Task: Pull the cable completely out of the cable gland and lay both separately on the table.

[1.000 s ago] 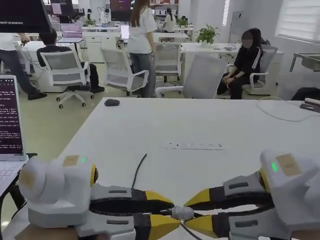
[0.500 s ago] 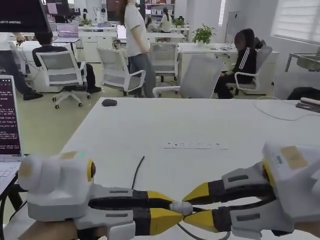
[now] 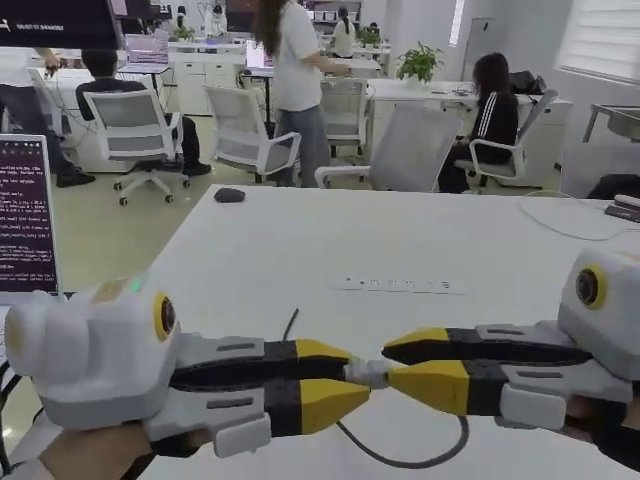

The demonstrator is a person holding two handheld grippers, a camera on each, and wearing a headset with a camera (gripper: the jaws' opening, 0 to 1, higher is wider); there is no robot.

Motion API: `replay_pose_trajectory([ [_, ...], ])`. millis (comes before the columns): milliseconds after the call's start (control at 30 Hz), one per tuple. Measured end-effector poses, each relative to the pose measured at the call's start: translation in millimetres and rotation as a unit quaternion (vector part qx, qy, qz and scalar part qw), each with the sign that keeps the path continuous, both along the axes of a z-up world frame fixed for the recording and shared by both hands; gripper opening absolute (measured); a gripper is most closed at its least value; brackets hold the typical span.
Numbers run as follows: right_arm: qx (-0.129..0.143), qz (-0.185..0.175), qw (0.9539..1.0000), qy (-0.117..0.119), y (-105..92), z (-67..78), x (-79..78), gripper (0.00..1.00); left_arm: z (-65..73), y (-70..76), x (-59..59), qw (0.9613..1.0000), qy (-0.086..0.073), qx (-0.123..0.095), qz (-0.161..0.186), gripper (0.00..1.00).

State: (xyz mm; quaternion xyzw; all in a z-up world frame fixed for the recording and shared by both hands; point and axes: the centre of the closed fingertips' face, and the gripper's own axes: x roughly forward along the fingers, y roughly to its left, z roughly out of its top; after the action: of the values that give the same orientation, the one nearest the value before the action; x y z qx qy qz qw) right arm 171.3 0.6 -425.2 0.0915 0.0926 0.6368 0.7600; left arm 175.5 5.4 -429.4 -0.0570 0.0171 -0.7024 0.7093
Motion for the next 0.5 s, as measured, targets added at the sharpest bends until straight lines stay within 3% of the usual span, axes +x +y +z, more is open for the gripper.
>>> replay_pose_trajectory([
  [100, 0.004, 0.012, 0.9999, 0.011, 3.5, -1.2, -4.4, 0.24, -1.5, -3.8, -4.3, 0.9999, -0.006, 0.007, -0.012, 0.15],
  [133, 0.000, 0.016, 0.9998, 0.008, 3.0, -3.2, -5.8, 0.17, -1.6, -4.3, -5.5, 0.9999, -0.008, 0.007, -0.012, 0.15],
  [167, 0.003, 0.046, 0.9989, -0.005, 3.6, -2.4, -14.4, 0.12, -1.4, -5.6, -6.0, 0.9999, -0.009, 0.006, -0.010, 0.15],
  [200, 0.005, 0.020, 0.9997, 0.009, 0.8, -5.3, -8.5, 0.12, -2.0, -5.1, -6.3, 0.9999, -0.009, 0.005, -0.010, 0.15],
  [500, 0.010, 0.033, 0.9992, 0.021, 4.0, -6.2, -11.4, 0.11, -0.4, -6.5, -8.2, 0.9999, -0.010, -0.004, -0.007, 0.15],
])
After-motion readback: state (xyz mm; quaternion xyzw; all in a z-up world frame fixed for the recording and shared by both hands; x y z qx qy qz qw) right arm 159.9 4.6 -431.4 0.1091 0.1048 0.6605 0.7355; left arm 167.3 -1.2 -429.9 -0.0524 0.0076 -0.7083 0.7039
